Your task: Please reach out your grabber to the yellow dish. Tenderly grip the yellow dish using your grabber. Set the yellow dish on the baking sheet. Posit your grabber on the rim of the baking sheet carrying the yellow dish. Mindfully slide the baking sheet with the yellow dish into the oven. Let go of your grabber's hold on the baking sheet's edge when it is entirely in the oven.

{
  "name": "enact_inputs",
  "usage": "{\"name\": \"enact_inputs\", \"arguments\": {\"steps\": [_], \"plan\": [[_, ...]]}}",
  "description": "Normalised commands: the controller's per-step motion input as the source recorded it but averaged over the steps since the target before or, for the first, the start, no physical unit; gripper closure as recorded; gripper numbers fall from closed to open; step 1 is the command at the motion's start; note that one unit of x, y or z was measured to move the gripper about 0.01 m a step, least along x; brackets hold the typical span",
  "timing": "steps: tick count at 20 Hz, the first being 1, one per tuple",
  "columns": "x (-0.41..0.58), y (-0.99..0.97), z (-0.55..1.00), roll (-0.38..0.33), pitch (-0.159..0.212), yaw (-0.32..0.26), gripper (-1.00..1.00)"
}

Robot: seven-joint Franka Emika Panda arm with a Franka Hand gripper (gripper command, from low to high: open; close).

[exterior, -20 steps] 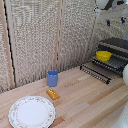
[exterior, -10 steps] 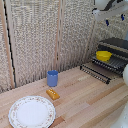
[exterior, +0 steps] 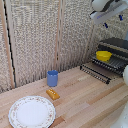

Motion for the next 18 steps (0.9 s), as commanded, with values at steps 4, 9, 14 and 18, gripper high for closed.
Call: {"name": "enact_inputs", "arguments": {"steps": [4, 9, 14, 18], "plan": [[-0.074, 0.00, -0.40, -0.223, 0.221, 0.259, -1.00], [-0.077, 0.00, -0.40, -0.223, 0.221, 0.260, -1.00], [-0.052, 0.00, -0.42, -0.226, 0.212, 0.261, -1.00], [0.000, 0.00, -0.46, -0.227, 0.185, 0.258, -1.00]]}}
